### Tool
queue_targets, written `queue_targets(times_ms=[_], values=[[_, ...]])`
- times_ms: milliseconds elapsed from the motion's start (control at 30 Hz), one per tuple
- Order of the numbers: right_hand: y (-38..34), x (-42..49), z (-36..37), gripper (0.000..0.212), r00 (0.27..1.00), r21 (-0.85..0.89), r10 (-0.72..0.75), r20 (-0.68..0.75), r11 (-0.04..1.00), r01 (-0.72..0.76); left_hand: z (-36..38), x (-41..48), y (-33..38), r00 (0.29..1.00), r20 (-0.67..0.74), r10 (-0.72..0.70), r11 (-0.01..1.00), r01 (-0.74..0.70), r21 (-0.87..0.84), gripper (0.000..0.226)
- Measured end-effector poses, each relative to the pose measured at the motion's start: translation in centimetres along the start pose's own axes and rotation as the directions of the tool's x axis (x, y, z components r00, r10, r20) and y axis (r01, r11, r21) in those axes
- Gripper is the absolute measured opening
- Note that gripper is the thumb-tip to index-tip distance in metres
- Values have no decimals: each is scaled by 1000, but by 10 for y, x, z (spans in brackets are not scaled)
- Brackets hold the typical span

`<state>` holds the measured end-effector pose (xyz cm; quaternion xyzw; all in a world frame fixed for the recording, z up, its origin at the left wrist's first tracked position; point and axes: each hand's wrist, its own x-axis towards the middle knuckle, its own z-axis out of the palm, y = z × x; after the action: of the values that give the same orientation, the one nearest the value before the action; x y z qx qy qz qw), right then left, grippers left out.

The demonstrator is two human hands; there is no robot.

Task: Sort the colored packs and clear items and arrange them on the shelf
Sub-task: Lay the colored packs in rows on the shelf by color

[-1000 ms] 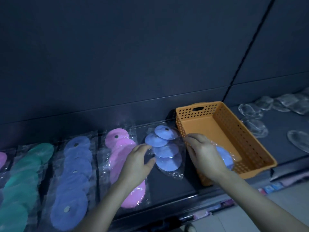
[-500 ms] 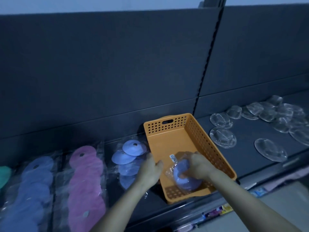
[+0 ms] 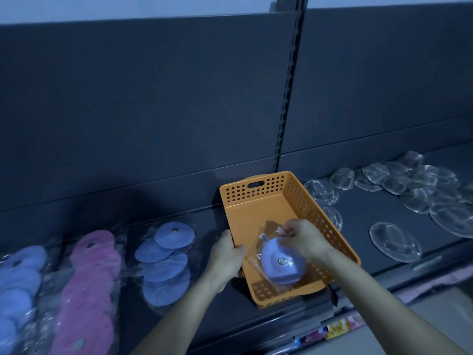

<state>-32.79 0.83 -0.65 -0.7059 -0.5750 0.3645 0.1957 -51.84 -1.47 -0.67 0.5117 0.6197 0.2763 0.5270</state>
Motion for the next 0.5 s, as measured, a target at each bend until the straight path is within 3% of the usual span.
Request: queue_targets(times_ms=[233,367,433,500], values=[[24,10,-30,15,996,70,-27,-85,997,33,39,15,20,1000,18,-13,999,13,-40,17],[16,9,-48,19,952,239,-116,-283,953,187,48,20,24,998,60,2,997,2,-72,15],[5,8,-53,17,912,326,-144,-383,903,280,44,23,22,998,23,54,999,-54,-2,11],[-8,7,-55,19,873,386,-159,-462,849,360,36,25,20,994,-28,103,989,-100,106,23]])
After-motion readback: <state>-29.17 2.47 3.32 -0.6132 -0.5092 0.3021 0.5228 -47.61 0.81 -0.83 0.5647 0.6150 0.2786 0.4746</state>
